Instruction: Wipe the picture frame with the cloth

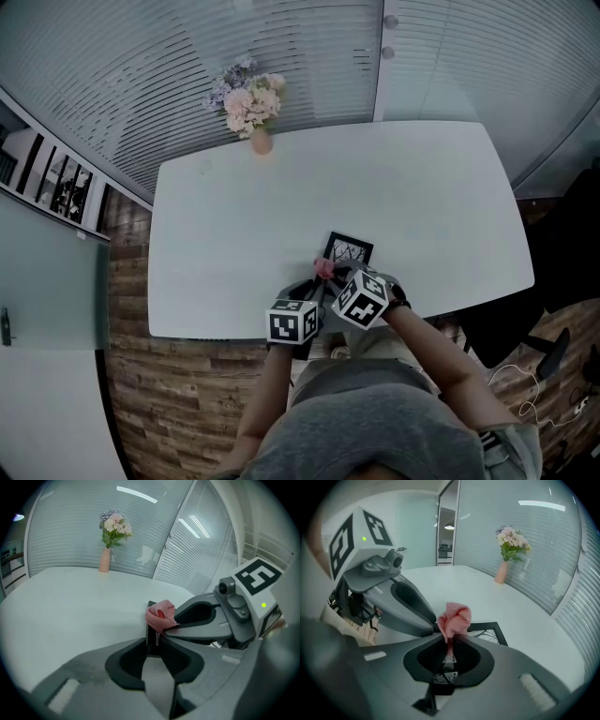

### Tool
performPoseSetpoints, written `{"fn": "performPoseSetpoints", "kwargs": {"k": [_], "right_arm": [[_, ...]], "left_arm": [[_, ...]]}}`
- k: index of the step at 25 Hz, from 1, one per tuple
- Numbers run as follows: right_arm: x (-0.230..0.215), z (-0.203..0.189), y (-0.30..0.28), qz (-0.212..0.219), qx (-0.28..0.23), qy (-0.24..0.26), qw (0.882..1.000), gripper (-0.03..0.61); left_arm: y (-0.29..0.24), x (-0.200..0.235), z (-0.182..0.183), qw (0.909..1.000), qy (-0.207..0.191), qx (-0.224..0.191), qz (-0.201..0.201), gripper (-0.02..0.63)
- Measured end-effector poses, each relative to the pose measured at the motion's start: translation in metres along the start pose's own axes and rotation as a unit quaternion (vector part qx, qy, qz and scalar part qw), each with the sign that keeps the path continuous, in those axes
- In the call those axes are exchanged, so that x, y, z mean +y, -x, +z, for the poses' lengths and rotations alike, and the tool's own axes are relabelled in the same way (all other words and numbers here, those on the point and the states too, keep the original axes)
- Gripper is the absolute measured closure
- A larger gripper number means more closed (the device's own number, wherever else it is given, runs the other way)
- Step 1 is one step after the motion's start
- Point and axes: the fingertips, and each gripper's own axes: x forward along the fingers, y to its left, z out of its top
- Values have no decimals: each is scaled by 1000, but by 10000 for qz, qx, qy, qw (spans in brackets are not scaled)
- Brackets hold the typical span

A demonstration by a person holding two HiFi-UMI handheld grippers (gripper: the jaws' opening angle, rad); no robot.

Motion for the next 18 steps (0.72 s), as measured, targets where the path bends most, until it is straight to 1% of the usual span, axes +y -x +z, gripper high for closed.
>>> {"fn": "performPoseSetpoints", "kwargs": {"k": [4, 8, 10, 18], "right_arm": [[8, -1, 1, 144, 49, 52, 9999, 540], [19, -1, 2, 436, 116, 165, 9988, 540], [21, -1, 2, 510, 123, 173, 9985, 540], [20, -1, 4, 506, 71, 139, 9986, 540]], "left_arm": [[0, 0, 1, 10000, 0, -10, 32, 522], [0, 1, 1, 10000, -15, -11, 73, 523], [0, 1, 1, 9999, -29, -21, 97, 523], [0, 0, 1, 9999, -47, -4, 141, 523]]}}
